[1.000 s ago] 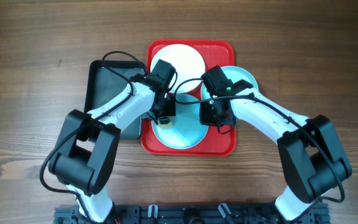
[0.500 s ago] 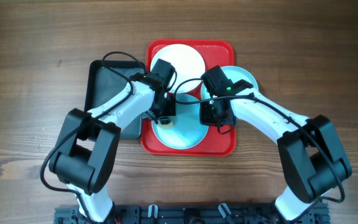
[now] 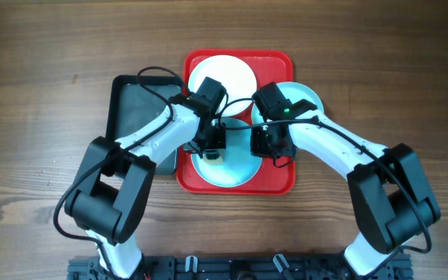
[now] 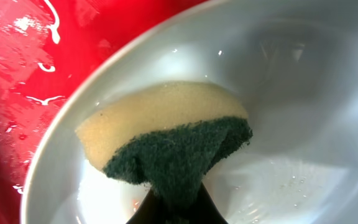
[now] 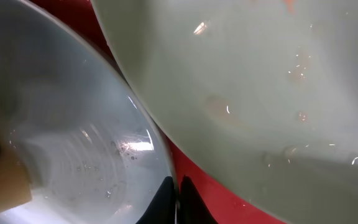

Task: Clean dirty plates on tray and stack at the side
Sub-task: 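Scrub the lower blue plate with the sponge while the right gripper holds the plate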

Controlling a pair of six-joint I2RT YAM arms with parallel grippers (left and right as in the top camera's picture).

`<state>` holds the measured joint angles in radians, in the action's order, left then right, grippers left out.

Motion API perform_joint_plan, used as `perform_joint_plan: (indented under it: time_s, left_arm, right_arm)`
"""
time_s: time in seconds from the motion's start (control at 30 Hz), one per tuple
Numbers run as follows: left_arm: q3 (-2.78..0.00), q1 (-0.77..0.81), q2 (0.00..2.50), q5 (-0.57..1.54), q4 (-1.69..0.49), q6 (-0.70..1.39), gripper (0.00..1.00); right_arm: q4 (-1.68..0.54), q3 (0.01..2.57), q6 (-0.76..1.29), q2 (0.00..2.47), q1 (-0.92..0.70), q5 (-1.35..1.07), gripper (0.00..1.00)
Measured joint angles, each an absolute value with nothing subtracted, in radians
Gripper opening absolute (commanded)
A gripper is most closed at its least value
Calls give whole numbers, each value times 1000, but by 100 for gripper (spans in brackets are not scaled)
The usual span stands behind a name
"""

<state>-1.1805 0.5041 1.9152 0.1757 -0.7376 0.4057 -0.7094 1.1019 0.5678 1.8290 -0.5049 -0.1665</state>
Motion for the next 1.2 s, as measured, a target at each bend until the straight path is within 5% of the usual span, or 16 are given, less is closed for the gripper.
perform_joint_plan:
  time_s: [1.2]
  left_arm:
    - [-1161,547,1948,485,-689,413,4]
  right_arm:
    - [-705,1100,568,1829,-505,-166,4]
